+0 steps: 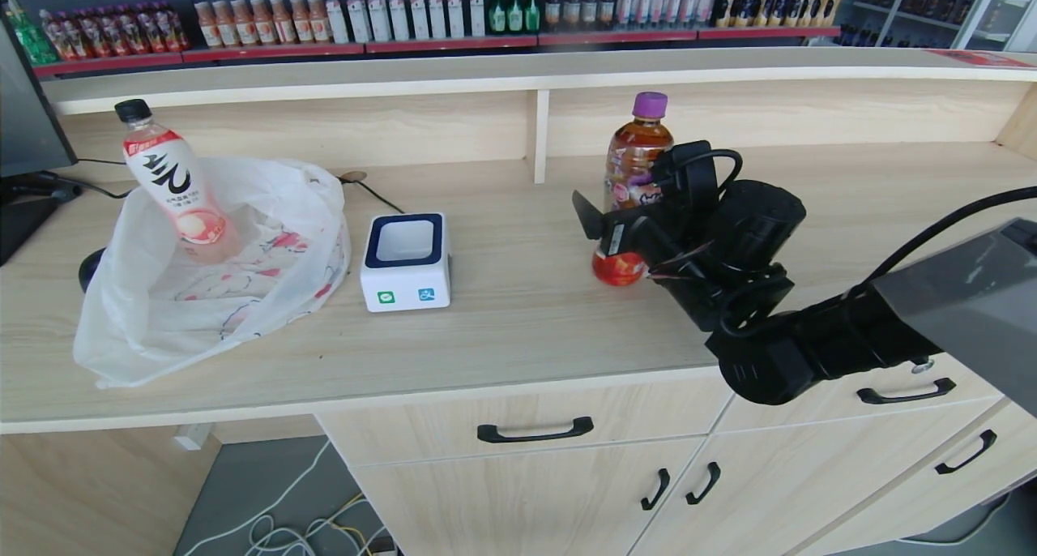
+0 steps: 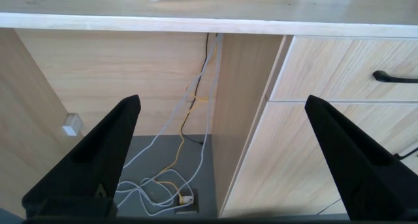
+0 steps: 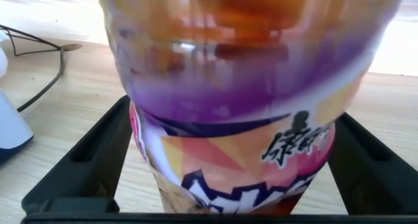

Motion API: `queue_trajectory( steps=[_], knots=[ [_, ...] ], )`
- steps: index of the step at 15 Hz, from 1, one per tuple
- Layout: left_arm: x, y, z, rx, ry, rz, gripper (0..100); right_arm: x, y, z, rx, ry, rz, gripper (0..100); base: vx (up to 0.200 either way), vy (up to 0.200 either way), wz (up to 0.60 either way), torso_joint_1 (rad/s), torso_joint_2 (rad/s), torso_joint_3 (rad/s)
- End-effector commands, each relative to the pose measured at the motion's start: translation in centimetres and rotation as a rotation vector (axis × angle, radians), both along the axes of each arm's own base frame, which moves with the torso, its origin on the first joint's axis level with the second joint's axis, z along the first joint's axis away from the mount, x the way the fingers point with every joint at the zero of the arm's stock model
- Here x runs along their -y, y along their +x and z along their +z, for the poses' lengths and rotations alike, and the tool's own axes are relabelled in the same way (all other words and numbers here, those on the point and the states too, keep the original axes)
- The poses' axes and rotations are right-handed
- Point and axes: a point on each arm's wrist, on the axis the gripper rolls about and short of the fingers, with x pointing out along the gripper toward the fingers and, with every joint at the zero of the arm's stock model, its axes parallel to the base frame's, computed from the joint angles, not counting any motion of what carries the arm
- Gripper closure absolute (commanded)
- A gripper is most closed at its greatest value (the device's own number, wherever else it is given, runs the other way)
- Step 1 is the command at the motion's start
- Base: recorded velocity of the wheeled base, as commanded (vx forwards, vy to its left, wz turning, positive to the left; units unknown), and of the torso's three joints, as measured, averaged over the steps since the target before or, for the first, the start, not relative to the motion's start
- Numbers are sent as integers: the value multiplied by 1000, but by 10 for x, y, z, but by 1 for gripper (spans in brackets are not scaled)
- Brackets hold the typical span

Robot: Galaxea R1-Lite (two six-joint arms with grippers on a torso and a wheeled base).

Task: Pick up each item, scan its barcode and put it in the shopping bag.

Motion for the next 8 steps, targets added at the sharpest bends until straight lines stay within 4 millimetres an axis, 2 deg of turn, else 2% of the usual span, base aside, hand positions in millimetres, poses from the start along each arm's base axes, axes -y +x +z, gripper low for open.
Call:
queue_trajectory(
  steps=[1, 5, 8],
  knots=[
    [0, 0, 0, 0, 0, 0, 0, 0, -1, 1, 4, 2, 0, 100, 0, 0, 0, 0, 0, 0],
    [0, 0, 0, 0, 0, 0, 0, 1, -1, 3, 9, 7, -1, 100, 0, 0, 0, 0, 0, 0],
    [0, 0, 0, 0, 0, 0, 0, 4, 2, 12, 36, 22, -8, 100, 0, 0, 0, 0, 0, 0]
  ],
)
